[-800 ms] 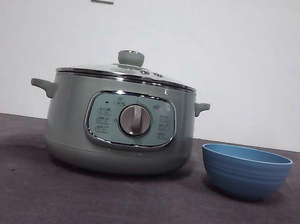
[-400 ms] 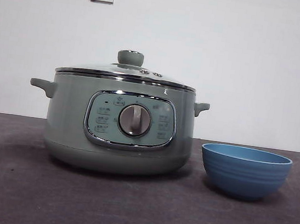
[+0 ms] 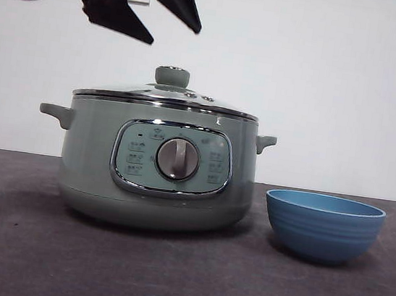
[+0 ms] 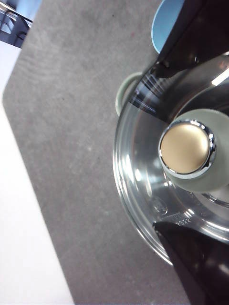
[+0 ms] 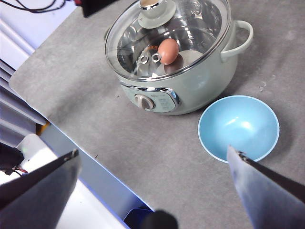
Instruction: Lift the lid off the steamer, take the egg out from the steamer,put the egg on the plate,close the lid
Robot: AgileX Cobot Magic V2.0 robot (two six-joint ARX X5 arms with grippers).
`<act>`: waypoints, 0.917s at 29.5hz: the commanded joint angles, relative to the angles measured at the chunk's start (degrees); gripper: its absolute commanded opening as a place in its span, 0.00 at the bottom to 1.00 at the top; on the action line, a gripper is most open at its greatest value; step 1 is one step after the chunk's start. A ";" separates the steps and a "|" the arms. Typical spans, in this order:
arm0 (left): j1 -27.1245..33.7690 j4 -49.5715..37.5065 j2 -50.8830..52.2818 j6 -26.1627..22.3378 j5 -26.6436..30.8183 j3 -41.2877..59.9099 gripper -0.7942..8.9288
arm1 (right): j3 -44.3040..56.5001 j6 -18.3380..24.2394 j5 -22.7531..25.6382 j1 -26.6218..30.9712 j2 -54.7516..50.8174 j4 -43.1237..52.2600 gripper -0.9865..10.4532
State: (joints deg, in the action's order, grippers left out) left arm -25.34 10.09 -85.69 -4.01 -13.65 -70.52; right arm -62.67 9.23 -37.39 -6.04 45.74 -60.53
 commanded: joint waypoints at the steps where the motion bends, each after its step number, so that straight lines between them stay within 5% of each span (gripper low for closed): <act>1: -0.20 -1.57 -2.08 -0.72 0.04 -0.04 0.61 | -0.13 -0.39 0.00 -0.20 0.02 0.15 0.56; 18: -1.20 -0.96 -7.15 -0.70 0.24 -0.04 0.59 | -0.13 -0.37 0.07 -0.17 0.02 0.22 0.56; 23: -1.31 -0.11 -7.15 -0.46 0.07 -0.04 0.21 | -0.13 -0.37 0.07 -0.17 0.02 0.22 0.56; 27: -1.31 0.72 -7.15 -0.46 0.02 -0.04 0.18 | -0.13 -0.37 0.07 -0.17 0.02 0.24 0.56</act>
State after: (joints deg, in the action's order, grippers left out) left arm -26.41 10.20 -92.58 -4.43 -13.47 -70.52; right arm -62.67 9.23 -37.36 -6.04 45.74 -60.51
